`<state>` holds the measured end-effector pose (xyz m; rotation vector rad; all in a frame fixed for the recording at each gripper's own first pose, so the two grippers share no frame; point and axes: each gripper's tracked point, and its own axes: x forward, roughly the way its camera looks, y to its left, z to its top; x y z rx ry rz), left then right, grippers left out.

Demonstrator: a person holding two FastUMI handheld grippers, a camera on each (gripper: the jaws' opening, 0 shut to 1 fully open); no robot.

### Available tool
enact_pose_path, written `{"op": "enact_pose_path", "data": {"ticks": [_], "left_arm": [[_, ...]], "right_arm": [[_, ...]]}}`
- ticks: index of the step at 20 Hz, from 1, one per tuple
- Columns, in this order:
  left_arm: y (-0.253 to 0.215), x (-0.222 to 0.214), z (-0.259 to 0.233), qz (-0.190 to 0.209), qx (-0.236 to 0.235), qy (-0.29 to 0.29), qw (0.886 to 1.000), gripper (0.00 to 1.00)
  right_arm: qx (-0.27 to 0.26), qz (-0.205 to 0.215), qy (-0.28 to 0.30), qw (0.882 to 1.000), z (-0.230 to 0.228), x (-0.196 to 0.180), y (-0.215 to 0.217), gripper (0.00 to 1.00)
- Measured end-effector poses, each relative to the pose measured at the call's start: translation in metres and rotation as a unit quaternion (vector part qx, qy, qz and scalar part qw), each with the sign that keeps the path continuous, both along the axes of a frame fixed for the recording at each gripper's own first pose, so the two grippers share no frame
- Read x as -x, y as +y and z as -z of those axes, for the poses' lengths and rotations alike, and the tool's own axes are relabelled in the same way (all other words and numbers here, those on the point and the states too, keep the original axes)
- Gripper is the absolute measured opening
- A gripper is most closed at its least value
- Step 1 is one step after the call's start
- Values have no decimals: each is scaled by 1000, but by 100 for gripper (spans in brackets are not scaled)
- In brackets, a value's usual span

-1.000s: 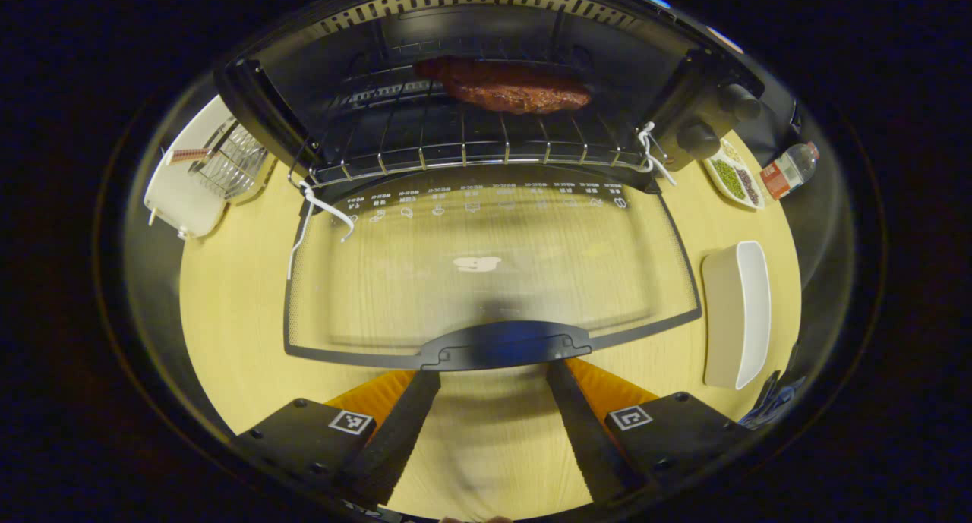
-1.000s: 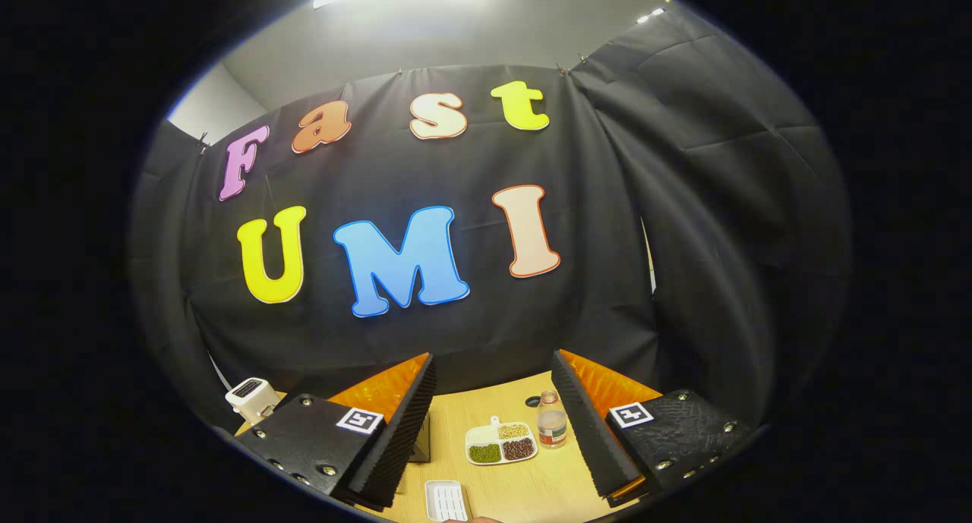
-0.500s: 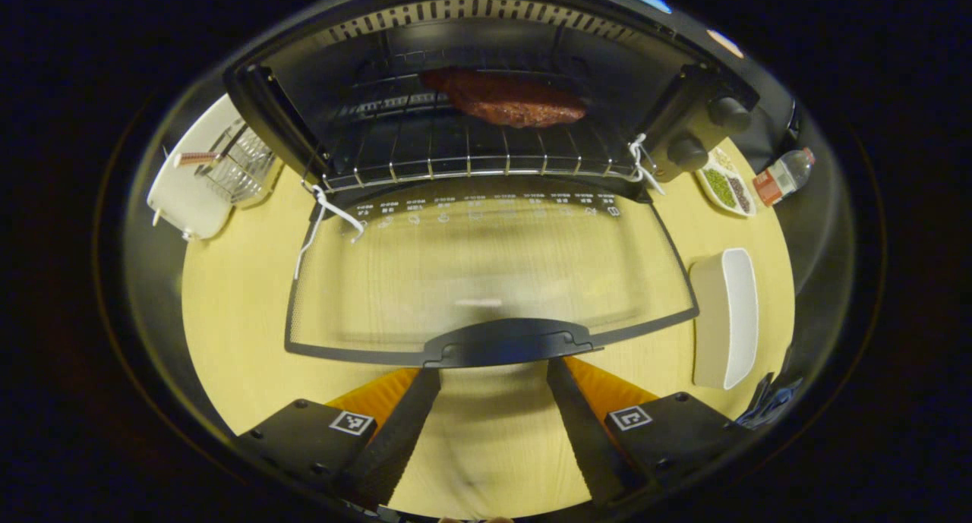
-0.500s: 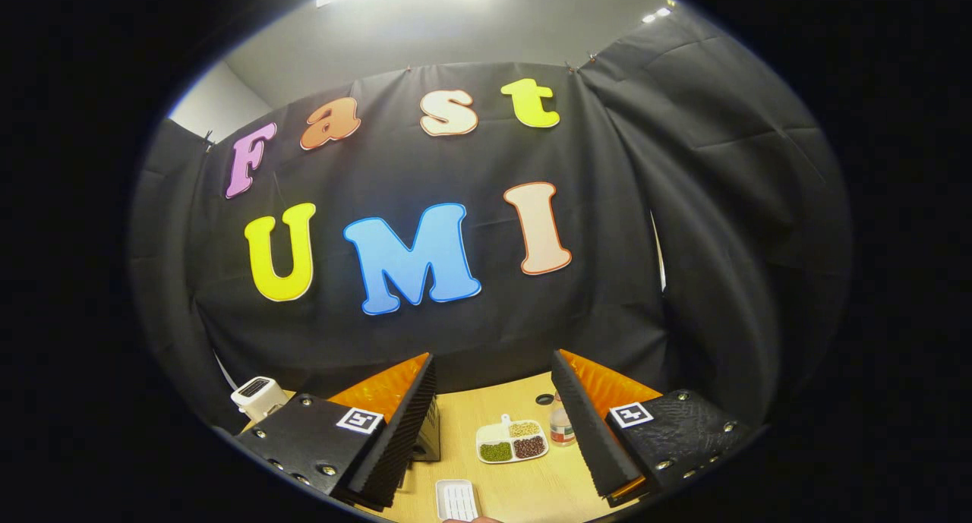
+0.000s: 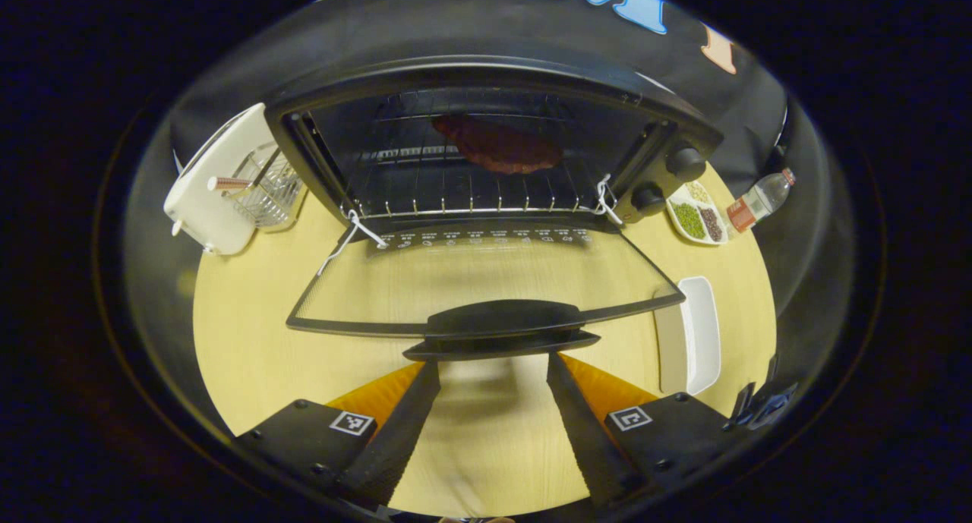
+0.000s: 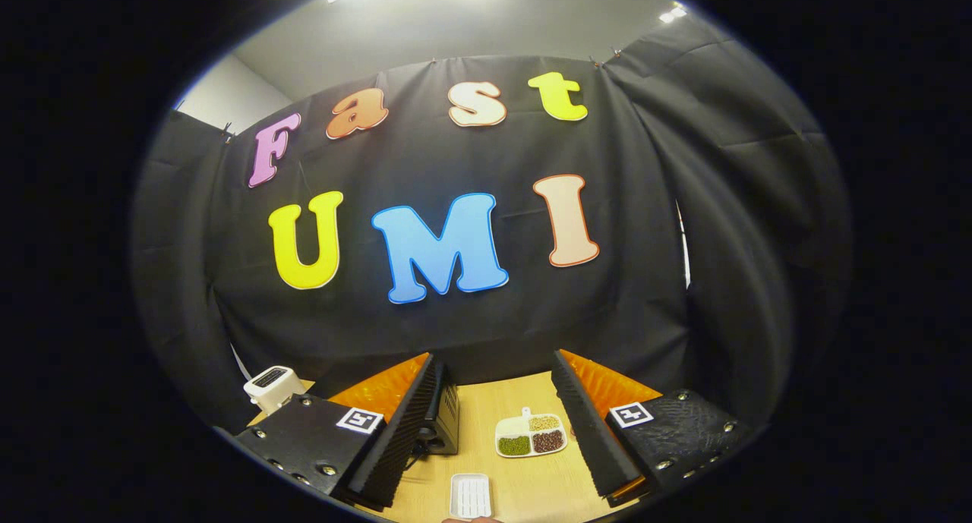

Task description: Open the electric oven with the left hand, put the food in, and close the electric oven.

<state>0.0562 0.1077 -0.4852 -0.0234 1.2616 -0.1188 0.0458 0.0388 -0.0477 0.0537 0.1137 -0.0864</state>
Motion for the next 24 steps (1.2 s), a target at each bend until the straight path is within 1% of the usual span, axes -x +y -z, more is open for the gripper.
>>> {"op": "enact_pose_path", "data": {"ticks": [1,2,6,7,8,10,11,12,13,15,16,17,18,19,23,24], "left_arm": [[1,0,-3,0,-1,-6,1000,100],[0,-1,-6,0,-1,-10,1000,96],[0,-6,-17,-5,6,-34,999,96],[0,-8,-21,-5,5,-37,999,92],[1,-9,-24,-2,3,-42,999,97],[0,-14,-28,1,-2,-52,999,97],[0,-16,-31,2,-4,-56,998,97],[0,-17,-33,2,-4,-58,998,92],[0,-18,-33,1,-3,-58,998,97],[2,-21,-34,-1,-5,-61,998,96],[3,-24,-34,-1,-7,-62,998,93],[5,-26,-35,-1,-11,-63,998,92],[5,-29,-36,0,-13,-66,998,93],[6,-31,-37,0,-14,-68,998,97],[2,-39,-48,-4,-7,-88,996,97],[-2,-43,-55,-8,-1,-100,995,100]], "right_arm": [[0,1,-2,1000,-1,1,-1,93],[-2,2,-3,1000,-3,0,-3,93],[-10,-2,6,1000,5,3,-2,93],[-9,-5,9,1000,7,4,-2,93],[-7,-8,12,1000,9,5,0,93],[-2,-11,14,1000,10,6,2,93],[-1,-12,15,1000,10,5,2,93],[-1,-13,16,1000,11,4,2,93],[-2,-13,16,1000,11,3,2,93],[-3,-13,16,1000,10,2,1,93],[-3,-12,18,1000,12,2,-1,93],[-4,-12,19,1000,12,1,-2,93],[-4,-11,21,1000,15,1,-3,93],[-3,-9,23,1000,16,2,-6,93],[-4,-9,23,1000,15,0,-9,93],[0,-12,24,1000,17,-1,-10,93]]}}
